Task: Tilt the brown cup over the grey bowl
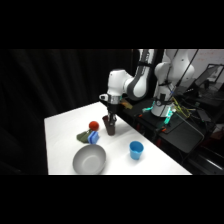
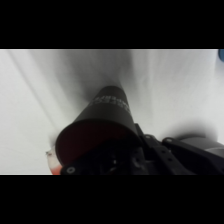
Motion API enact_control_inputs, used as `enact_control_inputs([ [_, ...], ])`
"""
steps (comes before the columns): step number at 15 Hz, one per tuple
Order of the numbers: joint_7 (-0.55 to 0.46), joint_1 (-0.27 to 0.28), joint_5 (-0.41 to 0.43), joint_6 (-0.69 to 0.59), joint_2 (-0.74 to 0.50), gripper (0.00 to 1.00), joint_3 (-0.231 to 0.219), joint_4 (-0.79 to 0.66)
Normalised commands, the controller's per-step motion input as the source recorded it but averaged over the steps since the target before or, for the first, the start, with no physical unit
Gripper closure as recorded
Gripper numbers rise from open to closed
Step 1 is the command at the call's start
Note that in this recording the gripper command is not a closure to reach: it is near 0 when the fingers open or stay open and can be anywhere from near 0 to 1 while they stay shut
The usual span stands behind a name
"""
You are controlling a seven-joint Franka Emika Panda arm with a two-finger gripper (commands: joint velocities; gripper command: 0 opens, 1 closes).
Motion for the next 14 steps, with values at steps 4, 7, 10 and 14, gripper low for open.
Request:
enact_control_inputs([
  [4,-0.31,-0.121,0.084,-0.02,-0.09,0.00,0.117,-0.07],
  [7,-0.22,-0.088,-0.025,-0.21,-0.30,0.00,0.024,-0.09],
  [10,-0.11,-0.030,-0.144,-0.29,-0.48,0.00,-0.064,-0.10],
  [14,-0.03,0.048,-0.137,-0.33,-0.53,0.00,-0.080,-0.06],
])
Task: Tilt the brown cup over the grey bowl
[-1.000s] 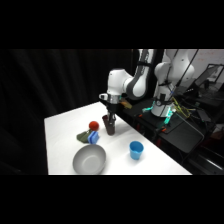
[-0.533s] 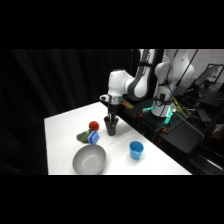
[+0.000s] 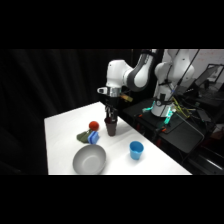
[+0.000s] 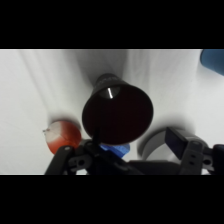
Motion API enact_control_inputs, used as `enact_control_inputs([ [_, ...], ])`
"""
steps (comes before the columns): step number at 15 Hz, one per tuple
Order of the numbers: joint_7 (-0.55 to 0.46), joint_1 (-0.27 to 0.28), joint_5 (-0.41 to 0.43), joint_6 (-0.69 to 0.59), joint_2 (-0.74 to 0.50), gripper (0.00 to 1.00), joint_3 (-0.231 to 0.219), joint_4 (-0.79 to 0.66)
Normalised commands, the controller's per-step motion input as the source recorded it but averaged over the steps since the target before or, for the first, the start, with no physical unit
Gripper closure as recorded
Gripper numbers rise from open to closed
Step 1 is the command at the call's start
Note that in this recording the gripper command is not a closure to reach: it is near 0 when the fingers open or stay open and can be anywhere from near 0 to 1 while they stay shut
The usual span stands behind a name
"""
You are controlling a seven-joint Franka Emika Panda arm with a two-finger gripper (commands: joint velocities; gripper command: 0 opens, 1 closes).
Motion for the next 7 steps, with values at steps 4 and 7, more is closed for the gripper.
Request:
enact_control_inputs([
  [4,0.34,0.086,-0.395,-0.37,-0.57,0.00,-0.143,-0.07],
  [7,0.42,-0.020,-0.451,-0.36,-0.44,0.00,-0.058,-0.03],
])
